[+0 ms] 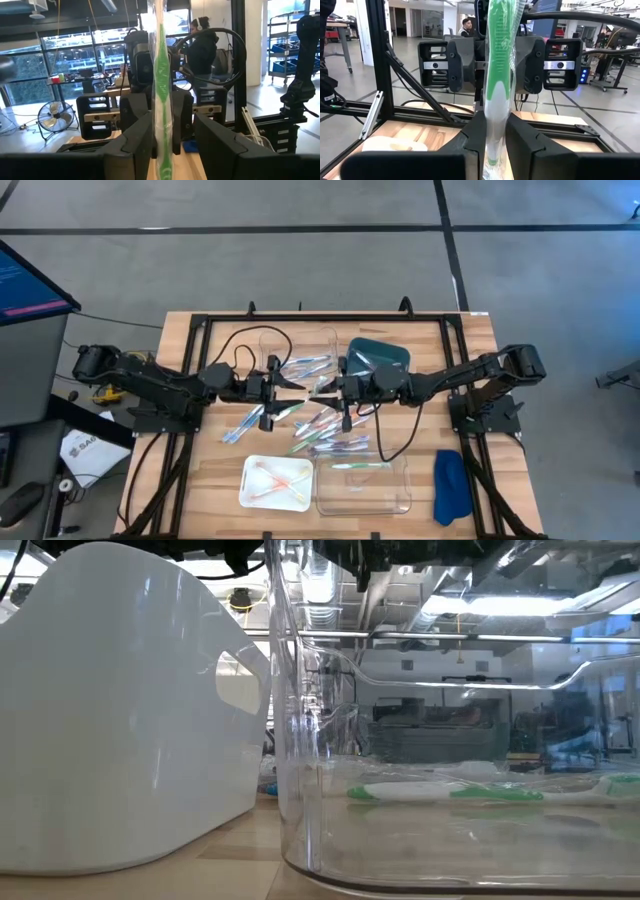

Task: Pick & Place Toothbrushes
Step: Put the green toothbrush into the bottom transparent bin

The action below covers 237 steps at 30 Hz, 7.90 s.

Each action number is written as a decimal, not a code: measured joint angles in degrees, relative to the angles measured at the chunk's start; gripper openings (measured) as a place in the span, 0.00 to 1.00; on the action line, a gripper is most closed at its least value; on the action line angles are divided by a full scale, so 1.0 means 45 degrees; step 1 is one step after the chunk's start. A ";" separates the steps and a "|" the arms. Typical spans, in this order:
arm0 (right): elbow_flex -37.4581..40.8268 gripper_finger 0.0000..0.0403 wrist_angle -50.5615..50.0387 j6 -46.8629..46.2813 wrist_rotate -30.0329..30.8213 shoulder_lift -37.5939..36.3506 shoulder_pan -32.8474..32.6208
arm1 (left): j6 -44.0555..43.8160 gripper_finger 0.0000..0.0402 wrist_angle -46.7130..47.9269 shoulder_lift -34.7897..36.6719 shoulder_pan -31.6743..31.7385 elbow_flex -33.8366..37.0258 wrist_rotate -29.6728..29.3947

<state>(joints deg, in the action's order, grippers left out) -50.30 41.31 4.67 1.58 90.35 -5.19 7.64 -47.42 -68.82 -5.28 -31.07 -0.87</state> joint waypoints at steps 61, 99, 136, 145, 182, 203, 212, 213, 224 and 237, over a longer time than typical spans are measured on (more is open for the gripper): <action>-0.0015 0.13 0.1683 0.0180 0.0330 0.1008 -0.0068 | 0.0010 0.34 0.0117 -0.0102 0.0126 -0.0005 -0.0260; -0.0005 0.13 0.0732 -0.0376 0.0330 0.1030 0.0204 | -0.0157 0.12 -0.1486 -0.1627 0.0194 -0.0010 -0.0594; -0.1028 0.48 -0.4649 -0.1860 -0.0316 0.0991 0.1449 | -0.0102 0.09 0.2987 0.1245 0.0194 -0.0010 -0.1592; -0.1813 0.58 -0.6634 -0.1817 -0.0355 0.0986 0.1399 | -0.0129 0.09 0.3642 0.1515 0.0196 -0.0010 -0.1607; -0.1884 0.32 -1.0461 -0.1263 -0.0346 -0.0514 0.1923 | -0.0889 0.09 1.2747 -0.0242 0.0189 -0.3078 -0.0705; -0.1831 0.29 -0.9385 0.0130 0.2409 -0.1146 0.1180 | -0.0913 0.09 1.3602 -0.0996 0.0189 -0.3541 0.0304; -0.1831 0.29 -0.9015 0.0386 0.3003 -0.1146 0.0824 | -0.1182 0.09 1.3894 -0.1093 0.0189 -0.3541 0.0301; -0.1831 0.29 -0.8955 0.0378 0.3007 -0.1146 0.0805 | -0.1254 0.09 1.3966 -0.1093 0.0189 -0.3541 0.0299; -0.1831 0.29 -0.7871 0.0671 0.2980 -0.1141 0.0299 | -0.1481 0.09 1.4339 -0.1664 0.0365 -0.3611 0.0231; -0.1831 0.26 -0.8870 0.0661 0.0607 -0.1141 0.0432 | -0.1423 0.09 1.5177 -0.3886 0.0690 -0.5104 0.0187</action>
<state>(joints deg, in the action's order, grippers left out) -58.54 1.39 7.64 4.32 85.21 -3.25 1.23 20.88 -86.31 -2.17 -54.04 -0.03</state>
